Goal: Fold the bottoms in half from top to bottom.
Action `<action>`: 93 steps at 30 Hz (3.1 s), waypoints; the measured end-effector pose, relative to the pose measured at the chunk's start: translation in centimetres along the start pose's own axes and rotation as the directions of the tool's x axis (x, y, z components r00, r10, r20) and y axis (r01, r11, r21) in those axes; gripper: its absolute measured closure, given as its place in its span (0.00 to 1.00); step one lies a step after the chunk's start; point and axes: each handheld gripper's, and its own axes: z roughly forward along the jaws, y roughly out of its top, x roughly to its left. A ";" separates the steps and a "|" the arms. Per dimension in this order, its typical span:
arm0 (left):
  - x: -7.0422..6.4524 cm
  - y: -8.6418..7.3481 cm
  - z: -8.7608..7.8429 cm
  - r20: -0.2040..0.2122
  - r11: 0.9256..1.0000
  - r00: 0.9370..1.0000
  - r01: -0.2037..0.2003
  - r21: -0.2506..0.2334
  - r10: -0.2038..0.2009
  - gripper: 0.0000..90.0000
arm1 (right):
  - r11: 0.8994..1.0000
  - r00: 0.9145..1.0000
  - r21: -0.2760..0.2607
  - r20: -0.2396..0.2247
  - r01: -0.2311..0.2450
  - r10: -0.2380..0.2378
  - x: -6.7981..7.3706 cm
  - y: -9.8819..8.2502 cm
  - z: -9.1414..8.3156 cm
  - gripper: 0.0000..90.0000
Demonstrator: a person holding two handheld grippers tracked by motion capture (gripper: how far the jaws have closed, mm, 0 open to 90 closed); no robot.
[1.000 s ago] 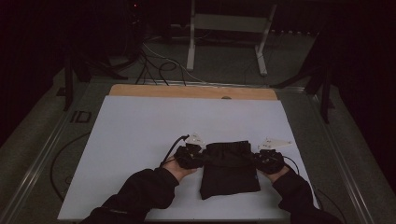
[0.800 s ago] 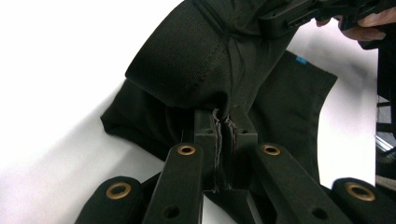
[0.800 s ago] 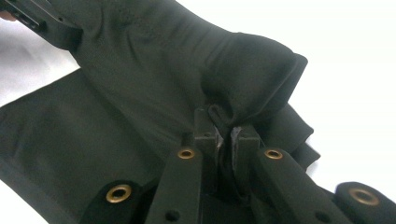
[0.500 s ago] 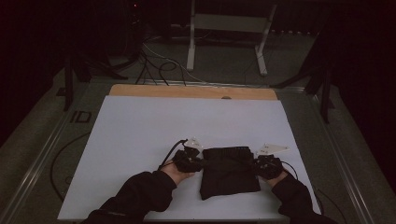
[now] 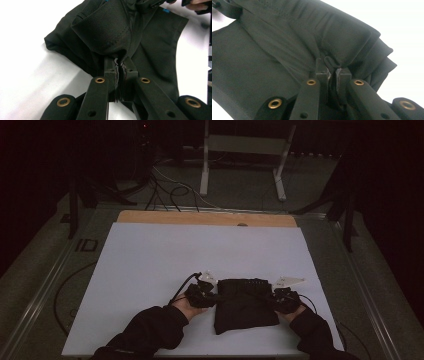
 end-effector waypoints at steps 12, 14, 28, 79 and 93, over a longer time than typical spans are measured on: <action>0.2 -0.2 0.3 0.014 1.000 1.000 0.007 0.016 -0.007 0.95 | 1.000 1.000 0.005 0.002 0.004 -0.004 0.4 -0.4 -0.1 0.94; 0.3 -0.3 0.3 0.015 1.000 1.000 0.002 0.015 -0.002 0.95 | 1.000 1.000 0.006 -0.001 -0.003 0.003 0.3 -0.4 -0.1 0.94; 0.1 -0.1 -0.2 0.028 1.000 1.000 -0.008 -0.023 0.008 0.80 | 0.999 0.999 0.005 -0.021 -0.032 0.032 0.0 -0.3 -0.3 0.82; 2.6 1.8 0.6 0.003 0.996 0.999 0.033 -0.084 -0.033 1.00 | 0.999 0.998 -0.014 -0.022 -0.053 0.053 -4.6 3.2 1.6 1.00; 0.2 0.8 -0.5 0.085 0.996 0.996 -0.033 -0.078 0.039 1.00 | 0.999 0.989 -0.028 -0.146 -0.027 0.023 -1.9 1.6 -0.7 1.00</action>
